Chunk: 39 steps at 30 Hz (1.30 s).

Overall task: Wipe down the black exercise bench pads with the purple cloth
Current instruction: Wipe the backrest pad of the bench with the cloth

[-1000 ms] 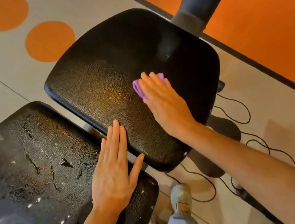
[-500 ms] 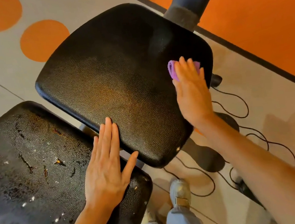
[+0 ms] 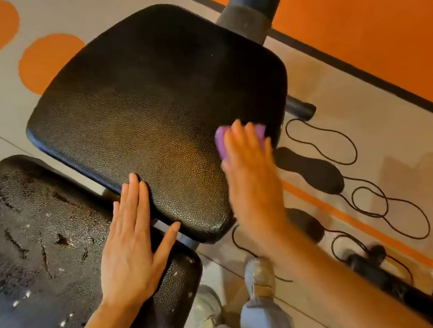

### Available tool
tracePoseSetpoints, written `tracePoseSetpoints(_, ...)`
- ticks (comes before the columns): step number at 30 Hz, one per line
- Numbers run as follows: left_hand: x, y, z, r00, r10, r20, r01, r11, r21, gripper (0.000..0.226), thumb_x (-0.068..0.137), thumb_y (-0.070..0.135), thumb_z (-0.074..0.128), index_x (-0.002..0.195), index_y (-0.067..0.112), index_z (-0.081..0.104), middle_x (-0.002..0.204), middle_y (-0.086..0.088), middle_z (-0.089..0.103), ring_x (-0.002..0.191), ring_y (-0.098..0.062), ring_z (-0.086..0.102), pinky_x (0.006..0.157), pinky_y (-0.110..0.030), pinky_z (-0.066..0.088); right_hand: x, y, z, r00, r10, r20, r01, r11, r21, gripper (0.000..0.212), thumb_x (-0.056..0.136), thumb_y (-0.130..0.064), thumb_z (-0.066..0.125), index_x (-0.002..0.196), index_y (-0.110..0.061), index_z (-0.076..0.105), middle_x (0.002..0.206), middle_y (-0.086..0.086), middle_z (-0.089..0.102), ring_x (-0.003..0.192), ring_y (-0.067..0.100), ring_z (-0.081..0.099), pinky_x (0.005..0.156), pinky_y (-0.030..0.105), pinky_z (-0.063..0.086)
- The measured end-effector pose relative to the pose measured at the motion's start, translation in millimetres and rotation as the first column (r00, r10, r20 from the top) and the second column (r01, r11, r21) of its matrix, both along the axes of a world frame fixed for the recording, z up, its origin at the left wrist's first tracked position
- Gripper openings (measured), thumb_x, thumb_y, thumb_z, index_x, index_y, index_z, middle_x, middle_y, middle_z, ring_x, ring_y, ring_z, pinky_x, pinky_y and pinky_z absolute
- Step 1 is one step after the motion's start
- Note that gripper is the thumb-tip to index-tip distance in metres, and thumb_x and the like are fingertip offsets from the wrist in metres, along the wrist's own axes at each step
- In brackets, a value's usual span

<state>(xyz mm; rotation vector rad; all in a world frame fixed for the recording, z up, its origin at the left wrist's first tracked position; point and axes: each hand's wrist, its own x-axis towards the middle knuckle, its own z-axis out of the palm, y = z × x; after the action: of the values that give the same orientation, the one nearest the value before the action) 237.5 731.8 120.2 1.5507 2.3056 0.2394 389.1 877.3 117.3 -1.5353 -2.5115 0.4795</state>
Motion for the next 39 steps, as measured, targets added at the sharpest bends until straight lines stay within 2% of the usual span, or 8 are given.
tracePoseSetpoints(4, 0.1, -1.6, -0.3, 1.0, 0.007, 0.005, -0.007, 1.0, 0.005, 0.085, 0.093, 0.066, 0.029, 0.158, 0.016, 0.006, 0.166, 0.003, -0.003, 0.153, -0.013, -0.002, 0.123, -0.022, -0.006, 24.3, -27.7, 2.1, 0.93, 0.368, 0.01, -0.368, 0.928, 0.057, 0.056, 0.093, -0.017, 0.052, 0.146, -0.013, 0.036, 0.152, 0.007, 0.036, 0.144, 0.026, 0.027, 0.117, 0.043, 0.022)
tracePoseSetpoints(8, -0.8, -2.7, -4.2, 1.0, 0.008, 0.012, -0.008, 0.999, 0.038, 0.084, 0.093, 0.067, 0.029, 0.158, 0.02, 0.003, 0.166, 0.008, -0.008, 0.152, -0.008, -0.008, 0.124, -0.028, -0.001, 11.3, 55.9, -1.6, 0.999, 0.042, 0.014, -0.042, 0.999, 0.005, 0.048, 0.099, -0.013, 0.043, 0.146, -0.015, 0.034, 0.154, 0.01, 0.032, 0.146, 0.027, 0.02, 0.119, 0.041, 0.014)
tracePoseSetpoints(14, -4.3, 2.0, 2.3, 0.993, -0.063, 0.097, 0.053, 0.993, 0.102, 0.079, 0.095, 0.064, 0.025, 0.157, 0.019, 0.008, 0.165, 0.008, -0.004, 0.151, -0.004, -0.008, 0.124, -0.03, -0.001, 5.1, 27.3, 0.3, 0.867, -0.233, -0.44, 0.126, 0.958, -0.258, 0.041, 0.105, -0.021, 0.03, 0.145, -0.016, 0.038, 0.155, 0.003, 0.031, 0.147, 0.016, 0.015, 0.121, 0.041, 0.018)
tracePoseSetpoints(23, 5.4, 26.6, -9.9, 0.943, -0.313, 0.111, 0.298, 0.945, 0.133, 0.062, 0.103, 0.044, 0.021, 0.157, 0.018, 0.005, 0.166, 0.004, -0.006, 0.152, -0.007, -0.01, 0.122, -0.026, -0.006, -27.3, -141.8, -36.3, 0.697, -0.312, -0.645, 0.266, 0.949, -0.172, 0.05, 0.103, -0.026, 0.027, 0.15, -0.015, 0.013, 0.159, -0.015, 0.002, 0.149, 0.012, -0.001, 0.121, 0.035, 0.012)
tracePoseSetpoints(29, 6.8, 26.4, -14.2, 0.942, -0.33, 0.063, 0.317, 0.935, 0.161, 0.062, 0.103, 0.042, 0.016, 0.157, 0.015, 0.005, 0.166, 0.0, -0.005, 0.153, -0.013, -0.009, 0.122, -0.024, -0.009, -29.8, -62.7, -20.0, 0.267, -0.623, -0.735, 0.489, 0.745, -0.453, 0.047, 0.103, -0.018, 0.037, 0.149, -0.011, 0.026, 0.158, 0.001, 0.024, 0.148, 0.013, 0.011, 0.12, 0.036, 0.022)
tracePoseSetpoints(32, 9.4, 26.8, -15.3, 0.942, -0.332, 0.055, 0.321, 0.935, 0.149, 0.062, 0.103, 0.041, 0.015, 0.158, 0.014, 0.004, 0.166, -0.001, -0.007, 0.153, -0.014, -0.01, 0.122, -0.026, -0.009, -31.2, -76.5, -15.9, 0.153, -0.665, -0.731, 0.436, 0.71, -0.554, 0.049, 0.103, -0.022, 0.036, 0.15, -0.018, 0.022, 0.158, -0.005, 0.023, 0.147, 0.012, 0.015, 0.118, 0.038, 0.026)
tracePoseSetpoints(36, 9.0, 26.7, -15.4, 0.942, -0.331, 0.055, 0.319, 0.934, 0.162, 0.063, 0.102, 0.041, 0.014, 0.157, 0.014, 0.004, 0.166, -0.001, -0.007, 0.152, -0.013, -0.011, 0.122, -0.027, -0.009, -44.2, -152.3, -14.8, 0.308, -0.575, -0.758, 0.375, 0.805, -0.459, 0.055, 0.102, -0.031, 0.034, 0.151, -0.012, 0.018, 0.16, -0.003, 0.017, 0.148, 0.009, 0.012, 0.12, 0.035, 0.023)
tracePoseSetpoints(39, 10.1, 25.8, -15.0, 0.943, -0.328, 0.05, 0.317, 0.935, 0.16, 0.063, 0.102, 0.04, 0.014, 0.157, 0.012, 0.004, 0.166, -0.002, -0.006, 0.153, -0.014, -0.01, 0.123, -0.03, -0.006, -33.0, -114.4, -19.9, 0.183, -0.65, -0.737, 0.331, 0.747, -0.577, 0.051, 0.103, -0.022, 0.035, 0.152, -0.017, 0.019, 0.157, -0.006, 0.026, 0.146, 0.007, 0.017, 0.119, 0.036, 0.024)
